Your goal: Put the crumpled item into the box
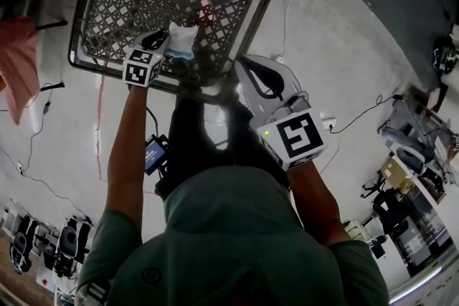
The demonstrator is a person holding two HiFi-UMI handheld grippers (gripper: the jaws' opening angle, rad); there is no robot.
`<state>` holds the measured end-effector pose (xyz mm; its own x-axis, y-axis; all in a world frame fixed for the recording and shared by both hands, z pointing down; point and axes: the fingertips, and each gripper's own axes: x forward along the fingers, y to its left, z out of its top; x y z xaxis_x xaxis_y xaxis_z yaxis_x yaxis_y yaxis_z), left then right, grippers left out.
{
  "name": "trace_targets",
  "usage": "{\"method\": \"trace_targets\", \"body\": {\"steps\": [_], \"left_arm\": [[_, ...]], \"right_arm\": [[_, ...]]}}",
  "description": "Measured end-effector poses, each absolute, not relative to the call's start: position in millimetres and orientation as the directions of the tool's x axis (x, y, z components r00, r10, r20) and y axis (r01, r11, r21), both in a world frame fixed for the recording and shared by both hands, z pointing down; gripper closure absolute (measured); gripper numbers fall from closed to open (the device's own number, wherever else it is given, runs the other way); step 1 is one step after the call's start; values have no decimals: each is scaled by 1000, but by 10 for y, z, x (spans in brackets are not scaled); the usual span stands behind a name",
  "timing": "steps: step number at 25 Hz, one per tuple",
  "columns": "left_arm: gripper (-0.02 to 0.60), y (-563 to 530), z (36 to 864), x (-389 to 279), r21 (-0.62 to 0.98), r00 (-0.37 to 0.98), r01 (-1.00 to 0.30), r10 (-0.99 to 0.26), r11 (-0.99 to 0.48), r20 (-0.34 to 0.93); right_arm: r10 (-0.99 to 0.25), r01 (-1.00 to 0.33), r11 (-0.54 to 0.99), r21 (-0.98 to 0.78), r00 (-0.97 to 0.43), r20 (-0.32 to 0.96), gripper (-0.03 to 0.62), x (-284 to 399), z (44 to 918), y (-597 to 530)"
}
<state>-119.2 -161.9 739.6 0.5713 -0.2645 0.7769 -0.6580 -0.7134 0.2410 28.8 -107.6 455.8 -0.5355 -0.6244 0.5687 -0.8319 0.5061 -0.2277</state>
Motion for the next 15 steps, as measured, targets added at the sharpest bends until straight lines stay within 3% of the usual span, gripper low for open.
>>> {"method": "trace_targets", "body": {"steps": [15], "left_arm": [[575, -1617, 7483, -1263, 231, 553, -681, -281, -695, 785]], "right_arm": [[-601, -830, 498, -249, -538, 591, 588, 301, 4695, -1039]]}}
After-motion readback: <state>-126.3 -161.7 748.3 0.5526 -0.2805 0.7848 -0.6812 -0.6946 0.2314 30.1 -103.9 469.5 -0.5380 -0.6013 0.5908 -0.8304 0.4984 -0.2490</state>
